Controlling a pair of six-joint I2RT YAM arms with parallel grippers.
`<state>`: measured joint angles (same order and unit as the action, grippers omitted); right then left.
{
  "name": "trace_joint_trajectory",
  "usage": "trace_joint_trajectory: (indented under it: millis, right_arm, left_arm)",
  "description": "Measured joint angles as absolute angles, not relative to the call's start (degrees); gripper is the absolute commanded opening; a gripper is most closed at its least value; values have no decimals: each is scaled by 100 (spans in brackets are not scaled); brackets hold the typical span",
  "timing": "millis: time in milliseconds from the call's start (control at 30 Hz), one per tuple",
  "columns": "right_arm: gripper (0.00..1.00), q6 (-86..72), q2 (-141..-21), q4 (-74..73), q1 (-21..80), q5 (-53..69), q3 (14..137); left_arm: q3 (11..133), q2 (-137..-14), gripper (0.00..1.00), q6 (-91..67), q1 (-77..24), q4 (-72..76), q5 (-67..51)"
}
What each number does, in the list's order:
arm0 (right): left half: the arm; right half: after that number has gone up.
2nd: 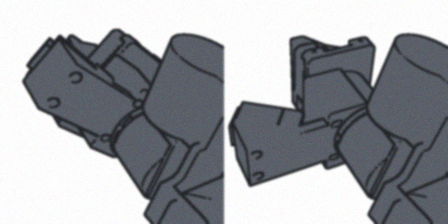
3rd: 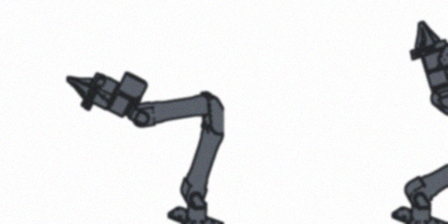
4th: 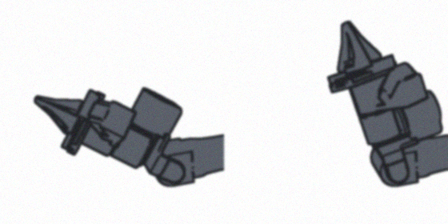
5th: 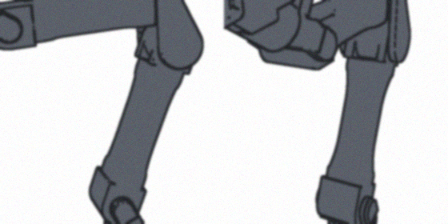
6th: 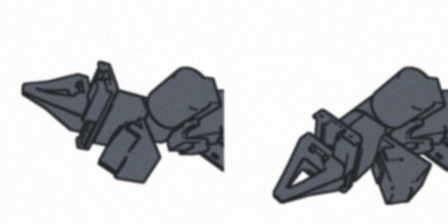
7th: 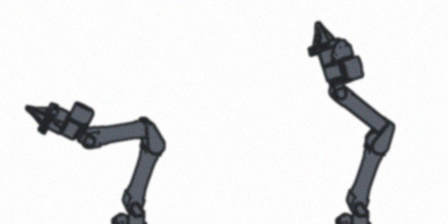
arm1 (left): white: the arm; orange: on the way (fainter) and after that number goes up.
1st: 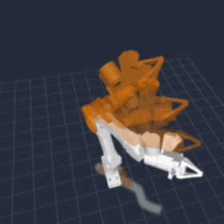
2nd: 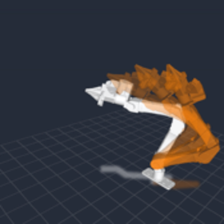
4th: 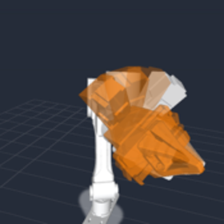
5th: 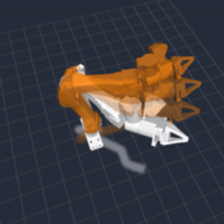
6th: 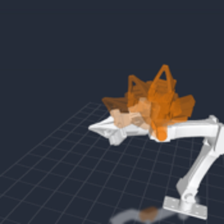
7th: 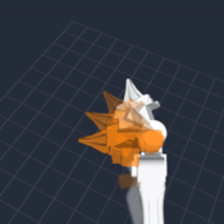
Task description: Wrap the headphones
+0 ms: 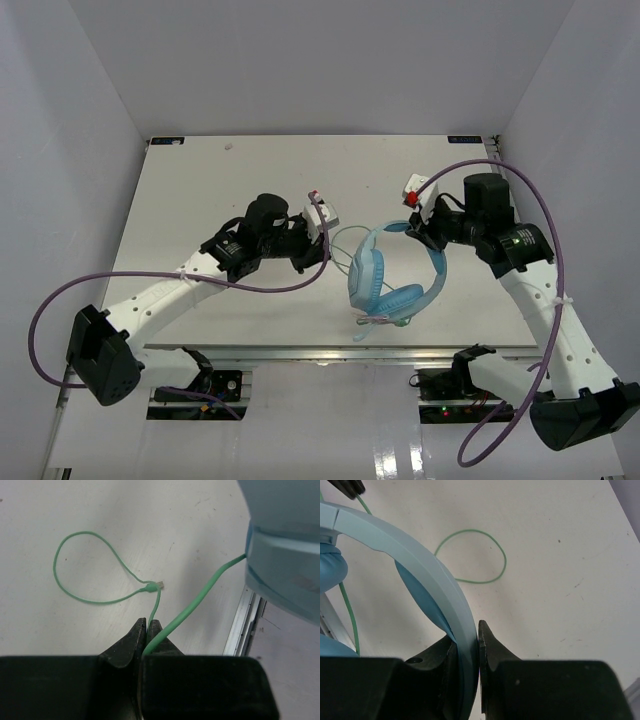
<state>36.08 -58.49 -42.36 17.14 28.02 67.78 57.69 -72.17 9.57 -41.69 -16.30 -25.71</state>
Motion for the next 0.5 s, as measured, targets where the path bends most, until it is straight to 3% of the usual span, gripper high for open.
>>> trace_joint_trajectory:
  millis: [500]
  right_arm:
    - [8,4347,-5844,-3420,3250,222,6170]
  left_arm:
    - [7640,-8143,1,851,-4170,-3898,-3098]
